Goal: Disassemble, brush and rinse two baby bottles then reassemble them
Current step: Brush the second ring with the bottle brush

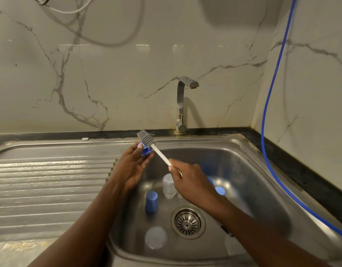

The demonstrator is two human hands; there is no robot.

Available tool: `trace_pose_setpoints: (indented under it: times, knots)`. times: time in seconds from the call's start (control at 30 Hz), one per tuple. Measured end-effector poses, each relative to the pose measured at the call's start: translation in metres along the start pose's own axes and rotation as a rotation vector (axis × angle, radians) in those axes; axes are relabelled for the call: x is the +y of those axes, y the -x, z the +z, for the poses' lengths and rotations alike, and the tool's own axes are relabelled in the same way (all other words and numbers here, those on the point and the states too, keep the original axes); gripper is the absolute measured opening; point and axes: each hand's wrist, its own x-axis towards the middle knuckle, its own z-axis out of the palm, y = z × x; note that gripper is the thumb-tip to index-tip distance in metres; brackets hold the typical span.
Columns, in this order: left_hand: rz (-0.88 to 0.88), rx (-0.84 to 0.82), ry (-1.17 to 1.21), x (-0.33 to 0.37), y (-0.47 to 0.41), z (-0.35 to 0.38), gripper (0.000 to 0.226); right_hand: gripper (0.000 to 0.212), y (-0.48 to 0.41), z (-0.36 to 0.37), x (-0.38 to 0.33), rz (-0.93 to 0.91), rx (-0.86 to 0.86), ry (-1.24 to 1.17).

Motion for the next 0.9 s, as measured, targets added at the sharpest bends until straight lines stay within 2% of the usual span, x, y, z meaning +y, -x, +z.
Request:
trace_pose_setpoints:
  times: [0.2,0.5,0.67,0.9]
  knots:
    - [0.060,0.064,-0.103,0.001,0.002,-0.001,0.005,0.022,0.000,-0.002,0.003,0.071,-0.023,-0.009]
    - [0.049,0.138,-0.008,0.000,-0.006,-0.009,0.010,0.019,0.005,0.002,-0.003,0.029,-0.054,-0.001]
    - [0.001,0.155,0.040,-0.004,-0.003,-0.006,0.038,0.023,0.001,0.000,0.008,0.090,-0.056,0.046]
    - [0.035,0.084,0.020,0.000,-0.003,-0.004,0.025,0.019,0.004,0.007,-0.002,0.011,-0.028,0.025]
